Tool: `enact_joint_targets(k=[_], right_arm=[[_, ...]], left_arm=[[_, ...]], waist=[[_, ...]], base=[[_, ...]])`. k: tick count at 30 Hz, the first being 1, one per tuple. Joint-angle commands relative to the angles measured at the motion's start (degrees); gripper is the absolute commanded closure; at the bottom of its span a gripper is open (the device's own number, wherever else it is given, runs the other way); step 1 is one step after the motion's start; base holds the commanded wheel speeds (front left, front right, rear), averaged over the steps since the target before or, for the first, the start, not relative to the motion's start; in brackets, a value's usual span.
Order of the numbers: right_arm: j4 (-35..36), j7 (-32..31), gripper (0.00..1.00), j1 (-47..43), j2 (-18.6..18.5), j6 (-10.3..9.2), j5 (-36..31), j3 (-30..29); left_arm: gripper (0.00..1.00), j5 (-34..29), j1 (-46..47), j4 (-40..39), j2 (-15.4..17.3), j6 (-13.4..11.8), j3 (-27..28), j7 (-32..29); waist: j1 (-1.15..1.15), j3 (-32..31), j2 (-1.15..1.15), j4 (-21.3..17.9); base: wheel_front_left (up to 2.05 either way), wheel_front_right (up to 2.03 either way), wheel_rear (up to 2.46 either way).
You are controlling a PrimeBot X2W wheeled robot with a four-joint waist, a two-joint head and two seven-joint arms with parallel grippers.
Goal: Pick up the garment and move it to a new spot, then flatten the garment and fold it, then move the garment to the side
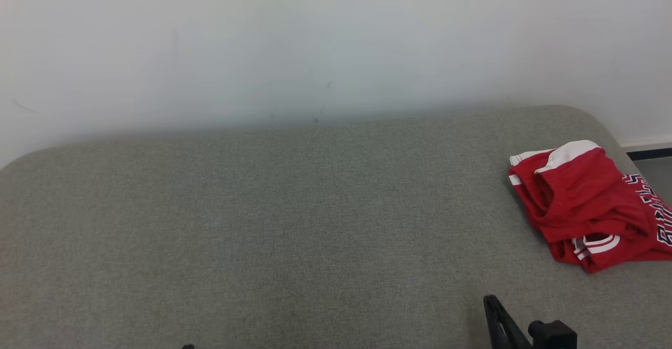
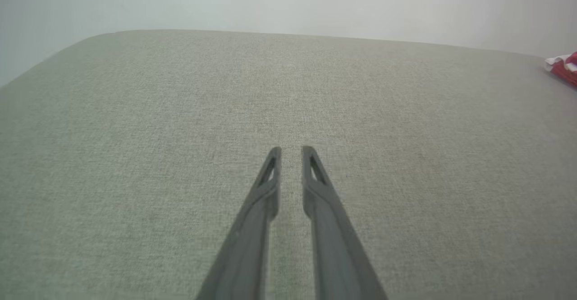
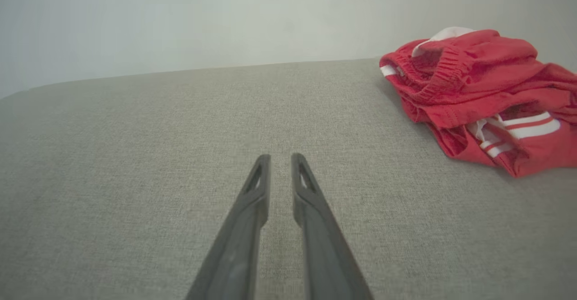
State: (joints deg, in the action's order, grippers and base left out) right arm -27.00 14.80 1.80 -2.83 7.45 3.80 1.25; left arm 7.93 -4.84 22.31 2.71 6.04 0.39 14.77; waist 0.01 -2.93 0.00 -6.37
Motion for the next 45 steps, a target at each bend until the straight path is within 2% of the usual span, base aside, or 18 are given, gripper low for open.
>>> enact_joint_targets(k=[1,14,45], right_arm=[[-0.1,-0.5,1.0,0.4,0.0,0.0,1.2,-0.4],[2.4,-4.2,1.0,1.2,0.0,0.01,16.6,-1.7],[6.7,-10.7,1.0,2.5,0.0,0.02,44.1,-3.9]], left_arm=[[1.0,1.1,0.5,0.2,0.0,0.0,0.4,-0.5],[1.0,15.8,2.4,-1.4,0.1,0.3,1.4,-4.2],[1.0,42.1,5.9,-4.3,0.1,0.8,3.1,-10.6]], waist=[[0.0,0.0,0.0,0.1],[0.0,0.3,0.0,0.7],[0.0,1.1,0.0,2.2]], base=[[0.0,0.0,0.0],[0.0,0.0,0.0],[0.0,0.0,0.0]])
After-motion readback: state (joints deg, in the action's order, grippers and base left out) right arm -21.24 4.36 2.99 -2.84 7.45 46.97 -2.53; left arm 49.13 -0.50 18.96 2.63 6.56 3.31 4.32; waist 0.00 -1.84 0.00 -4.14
